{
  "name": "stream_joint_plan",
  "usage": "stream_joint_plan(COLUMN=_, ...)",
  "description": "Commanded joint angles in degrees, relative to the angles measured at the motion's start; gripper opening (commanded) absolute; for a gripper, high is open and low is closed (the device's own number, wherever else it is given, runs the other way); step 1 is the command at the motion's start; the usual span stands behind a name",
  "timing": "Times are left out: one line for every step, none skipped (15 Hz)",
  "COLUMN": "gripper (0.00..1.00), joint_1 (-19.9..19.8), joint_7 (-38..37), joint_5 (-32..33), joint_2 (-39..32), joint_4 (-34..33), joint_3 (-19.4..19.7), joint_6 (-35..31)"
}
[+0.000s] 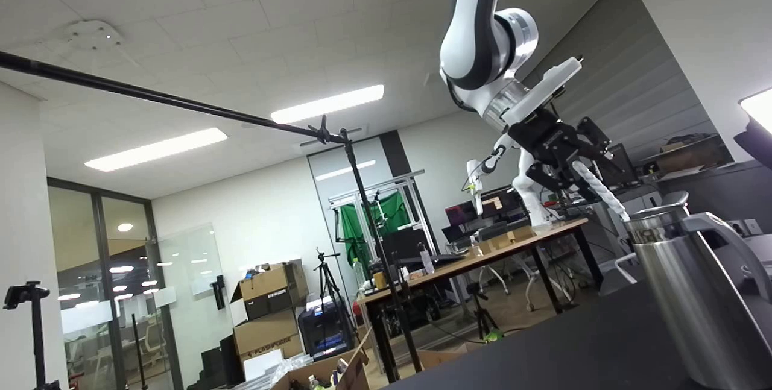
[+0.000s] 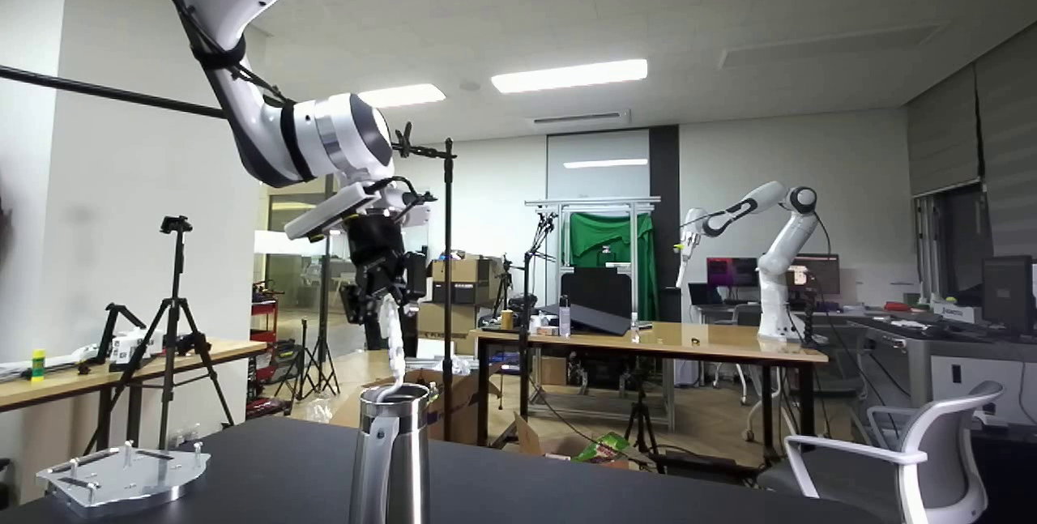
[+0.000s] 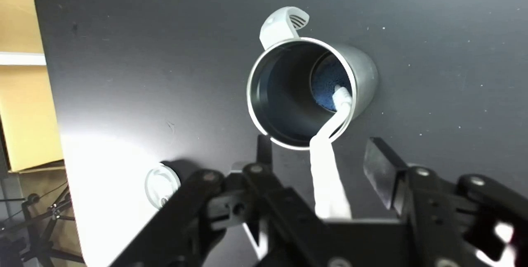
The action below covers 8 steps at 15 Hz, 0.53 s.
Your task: Put the flask inside the flask and use it to scrub the inside
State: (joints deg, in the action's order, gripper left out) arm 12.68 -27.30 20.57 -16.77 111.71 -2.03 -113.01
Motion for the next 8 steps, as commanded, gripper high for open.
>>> stream_joint_plan(gripper=0.31, joint_1=-0.01, joint_7=-2.43, joint_5=0.58, joint_2=-0.02, joint_4=-0.62, joint_3=0.09, joint_6=-0.56)
stream_joint_plan(gripper=0.25, joint_1=-0.07, joint_7=-2.87, joint_5=0.47, joint_2=0.04, joint_4=-0.5, joint_3=0.16, joint_6=-1.05)
stream_joint_plan(gripper=0.17, joint_1=-0.21, joint_7=-3.14, joint_5=0.09, joint_2=0.09, joint_4=-0.43, joint_3=0.22, joint_6=-1.49)
stream_joint_plan(gripper=0.11, joint_1=-0.39, joint_7=-3.13, joint_5=-0.33, joint_2=0.19, joint_4=-0.34, joint_3=0.26, joint_6=-1.86)
stream_joint_plan(gripper=0.05, joint_1=-0.57, joint_7=-3.18, joint_5=-0.76, joint_2=0.31, joint_4=-0.2, joint_3=0.3, joint_6=-2.28)
stream_joint_plan(gripper=0.01, joint_1=-0.81, joint_7=-3.12, joint_5=-1.23, joint_2=0.44, joint_4=-0.04, joint_3=0.34, joint_6=-2.89)
stream_joint_plan(gripper=0.0, joint_1=-1.13, joint_7=-2.97, joint_5=-2.01, joint_2=0.57, joint_4=0.11, joint_3=0.34, joint_6=-3.43)
stream_joint_plan(gripper=0.04, joint_1=-1.58, joint_7=-2.53, joint_5=-3.37, joint_2=0.79, joint_4=0.32, joint_3=0.25, joint_6=-3.87)
